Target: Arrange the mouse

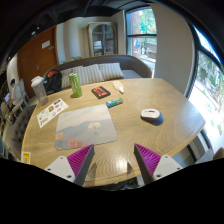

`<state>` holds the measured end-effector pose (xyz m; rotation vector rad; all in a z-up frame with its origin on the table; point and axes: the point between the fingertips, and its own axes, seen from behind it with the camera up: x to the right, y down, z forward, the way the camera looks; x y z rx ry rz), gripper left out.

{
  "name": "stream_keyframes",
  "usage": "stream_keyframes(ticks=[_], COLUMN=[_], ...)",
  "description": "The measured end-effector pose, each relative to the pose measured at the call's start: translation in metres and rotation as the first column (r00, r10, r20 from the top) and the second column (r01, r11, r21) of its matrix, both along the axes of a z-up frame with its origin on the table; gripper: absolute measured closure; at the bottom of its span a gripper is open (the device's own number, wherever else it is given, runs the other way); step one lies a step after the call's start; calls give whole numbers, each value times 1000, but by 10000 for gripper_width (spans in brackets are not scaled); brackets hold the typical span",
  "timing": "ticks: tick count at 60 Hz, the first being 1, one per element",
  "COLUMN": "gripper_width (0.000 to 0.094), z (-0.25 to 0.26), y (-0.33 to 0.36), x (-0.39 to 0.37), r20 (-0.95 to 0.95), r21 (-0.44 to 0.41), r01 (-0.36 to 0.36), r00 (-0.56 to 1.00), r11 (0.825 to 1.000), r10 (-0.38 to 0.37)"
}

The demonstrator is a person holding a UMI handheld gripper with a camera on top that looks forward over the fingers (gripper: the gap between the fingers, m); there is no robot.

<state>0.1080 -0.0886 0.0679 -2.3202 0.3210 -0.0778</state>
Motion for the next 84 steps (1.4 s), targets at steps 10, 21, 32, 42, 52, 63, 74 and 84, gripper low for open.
stream_keyframes(ticks=[10,21,32,42,52,63,74,84], gripper_width=[109,112,115,105,122,319,464,546], z=[-14,-40,-69,-81,-82,-86,-89,-8], y=[-6,15,65,97,134,167,162,178], x=[58,162,208,235,247,249,250,220], r20=[48,127,140,165,107,31,8,63], r21=[-3,4,2,-1,41,68,-4,48], r01=[45,80,-34,-128,-137,-105,-34,-51], r00=[998,989,990,978,985,994,999,997], r11=[999,997,999,992,990,992,999,998], r10=[-45,-80,34,126,132,103,34,48])
